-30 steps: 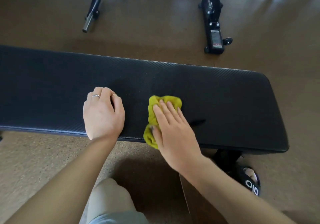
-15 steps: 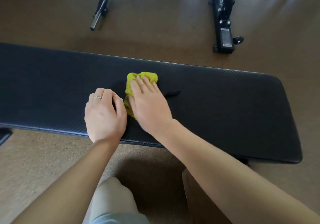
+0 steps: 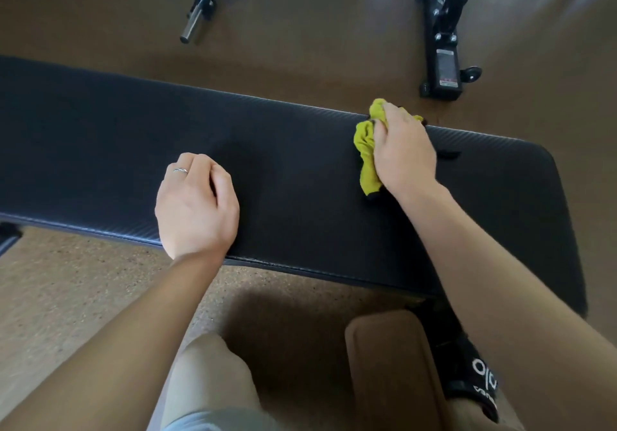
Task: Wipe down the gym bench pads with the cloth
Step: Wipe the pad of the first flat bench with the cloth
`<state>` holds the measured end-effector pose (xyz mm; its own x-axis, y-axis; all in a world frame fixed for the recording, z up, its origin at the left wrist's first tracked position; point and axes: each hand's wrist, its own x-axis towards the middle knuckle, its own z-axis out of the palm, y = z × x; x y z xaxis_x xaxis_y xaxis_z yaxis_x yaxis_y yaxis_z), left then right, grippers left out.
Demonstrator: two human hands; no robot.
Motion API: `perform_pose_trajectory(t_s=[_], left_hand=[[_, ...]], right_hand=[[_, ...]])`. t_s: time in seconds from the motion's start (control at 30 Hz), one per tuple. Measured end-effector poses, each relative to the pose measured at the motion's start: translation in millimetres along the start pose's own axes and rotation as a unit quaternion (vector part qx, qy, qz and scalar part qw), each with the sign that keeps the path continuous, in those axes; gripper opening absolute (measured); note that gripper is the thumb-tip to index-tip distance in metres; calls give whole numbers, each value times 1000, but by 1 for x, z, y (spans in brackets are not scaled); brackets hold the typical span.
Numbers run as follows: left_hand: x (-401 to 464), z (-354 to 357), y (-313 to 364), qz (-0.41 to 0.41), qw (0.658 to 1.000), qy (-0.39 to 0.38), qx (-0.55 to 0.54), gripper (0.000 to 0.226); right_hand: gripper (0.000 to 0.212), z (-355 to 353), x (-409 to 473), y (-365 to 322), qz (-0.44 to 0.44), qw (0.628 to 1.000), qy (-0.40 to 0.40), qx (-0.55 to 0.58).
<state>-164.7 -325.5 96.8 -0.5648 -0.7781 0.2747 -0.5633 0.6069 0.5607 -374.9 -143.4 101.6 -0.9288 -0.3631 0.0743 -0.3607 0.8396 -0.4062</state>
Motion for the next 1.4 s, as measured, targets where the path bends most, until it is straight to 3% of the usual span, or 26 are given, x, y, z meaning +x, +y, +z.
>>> perform_pose_trajectory(t_s=[0.1,0.27,0.37,0.53,0.63,0.87,1.07,1.2,1.4], left_hand=[[1,2,-1,-4,1000,3,4,27],[0,0,-2,4,1000,0,-9,30],[2,-1,-5,10,1000,-2,-9,31],[1,-1,-6,7,1000,2,-15,31],[0,1,-4,-5,1000,9,-14,31],[1,-2,-6,9,1000,-4,-19,32],[-2,-7,-6,-23,998,-14,-62,34],[1,-8,-6,-28,998,-12,-62,35],[-1,-5,-9,-36,997,1,-67,33]], right_hand=[[39,20,-1,-39,-8,1000,1,-25],[36,62,-20,-140,-185,981,-64,-3],[44,48,-24,-132,-222,971,-89,5],[43,3,-29,-35,-54,997,-33,36],[38,4,-36,-27,-14,1000,-4,27],[36,58,-120,-128,-207,975,-60,60],[50,25,-193,-71,-226,971,-69,-33],[48,27,-165,-79,-183,982,-28,-35],[46,48,-111,-117,-134,990,-45,-4]])
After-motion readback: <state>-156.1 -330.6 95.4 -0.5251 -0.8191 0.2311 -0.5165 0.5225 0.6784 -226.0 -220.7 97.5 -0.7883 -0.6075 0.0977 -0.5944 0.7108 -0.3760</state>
